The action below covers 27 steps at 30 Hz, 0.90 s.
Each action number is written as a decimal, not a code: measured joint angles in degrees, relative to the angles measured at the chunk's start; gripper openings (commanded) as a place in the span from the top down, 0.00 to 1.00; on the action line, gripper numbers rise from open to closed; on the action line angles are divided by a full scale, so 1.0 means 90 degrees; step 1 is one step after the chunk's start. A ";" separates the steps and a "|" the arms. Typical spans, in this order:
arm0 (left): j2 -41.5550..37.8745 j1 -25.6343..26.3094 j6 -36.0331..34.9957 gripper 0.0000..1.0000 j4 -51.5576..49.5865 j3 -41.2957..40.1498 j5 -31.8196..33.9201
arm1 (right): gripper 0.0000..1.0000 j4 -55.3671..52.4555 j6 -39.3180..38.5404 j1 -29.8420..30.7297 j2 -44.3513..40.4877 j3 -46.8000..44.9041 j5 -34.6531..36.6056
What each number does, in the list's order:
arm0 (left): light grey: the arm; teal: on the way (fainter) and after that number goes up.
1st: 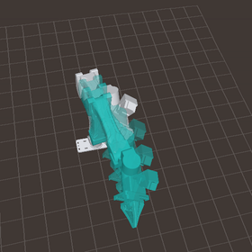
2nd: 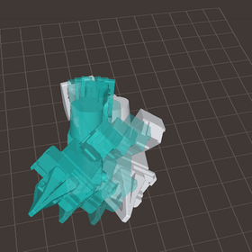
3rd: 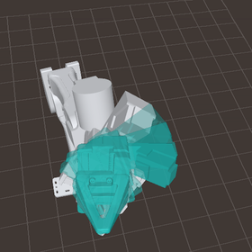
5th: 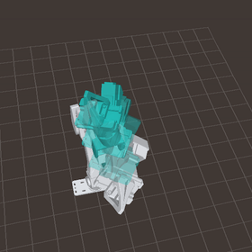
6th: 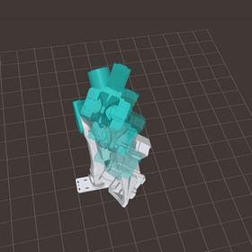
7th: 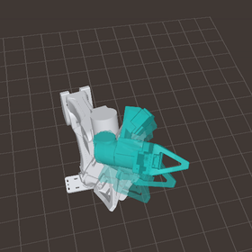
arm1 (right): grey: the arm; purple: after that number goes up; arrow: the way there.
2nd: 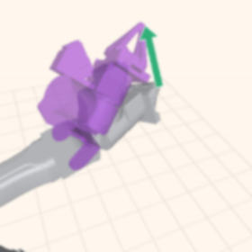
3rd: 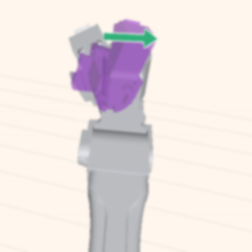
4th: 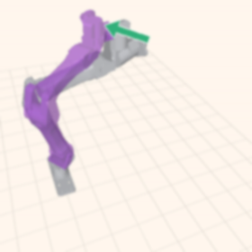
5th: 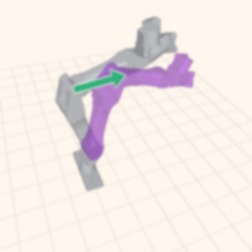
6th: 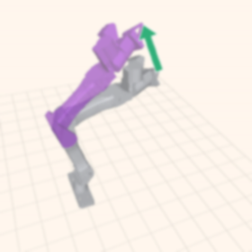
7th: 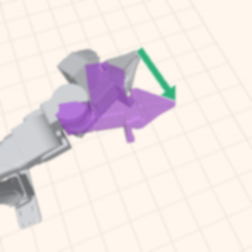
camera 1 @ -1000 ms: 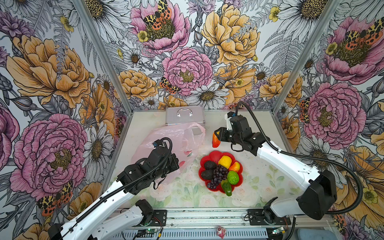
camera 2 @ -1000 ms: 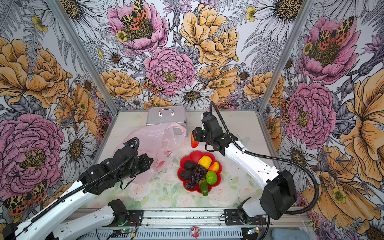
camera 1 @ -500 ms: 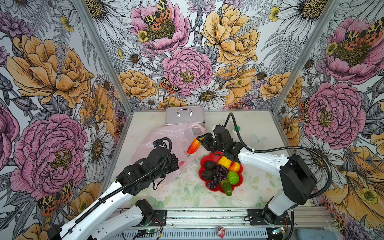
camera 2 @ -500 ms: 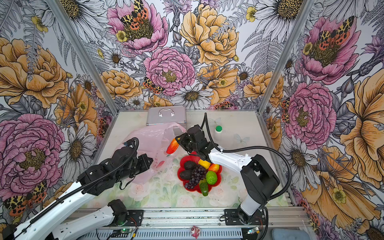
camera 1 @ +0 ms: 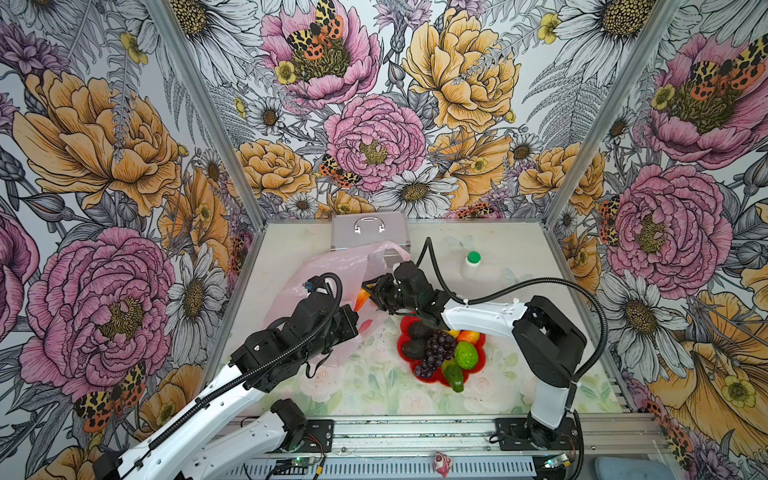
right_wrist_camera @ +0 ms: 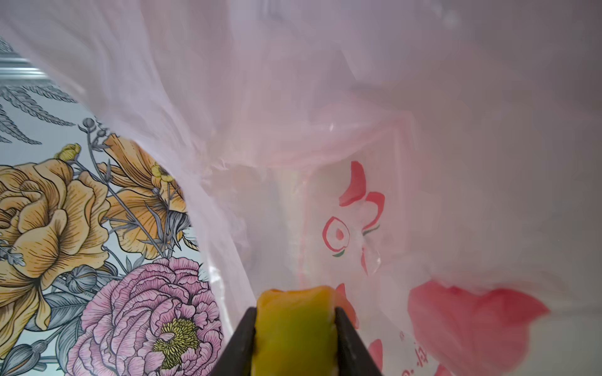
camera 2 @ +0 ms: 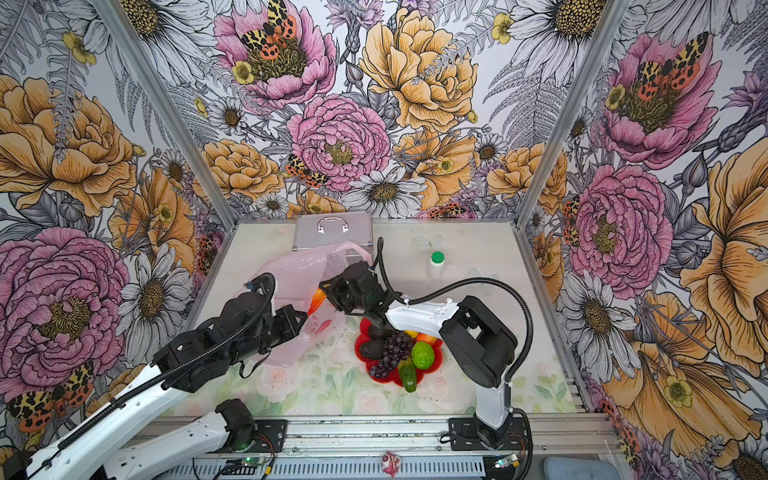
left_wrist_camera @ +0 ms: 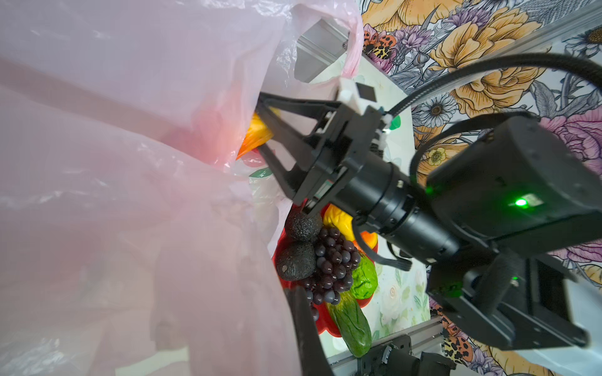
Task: Place the fruits into the plastic bag
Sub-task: Place the fruit in the plastic bag, then pick up the fruit from the plate.
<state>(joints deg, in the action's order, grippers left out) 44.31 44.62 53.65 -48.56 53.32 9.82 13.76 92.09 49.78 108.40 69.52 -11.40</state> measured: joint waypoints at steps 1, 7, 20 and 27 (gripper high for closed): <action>-0.0044 -0.0024 -0.0010 1.00 0.0049 -0.0024 0.0000 | 0.67 -0.0005 0.0061 0.0049 0.0109 0.0104 -0.0092; -0.0308 -0.0335 -0.0029 1.00 0.0177 -0.0214 -0.0049 | 0.45 -0.0138 0.0129 0.0243 0.0780 0.1122 -0.0886; -0.0607 -0.0782 -0.0126 1.00 0.0274 -0.0488 -0.0384 | 0.33 -0.1909 -0.1188 -0.0138 -0.0002 0.1314 -0.1217; -0.0709 -0.0823 -0.0119 1.00 0.0335 -0.0678 -0.0432 | 0.34 -0.2812 -0.2042 -0.0240 -0.0792 0.1314 -0.1122</action>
<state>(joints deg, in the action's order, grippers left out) 37.93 37.21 52.58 -45.54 47.22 5.93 -11.55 73.71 47.62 101.27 81.34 -21.50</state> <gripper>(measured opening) 0.050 0.664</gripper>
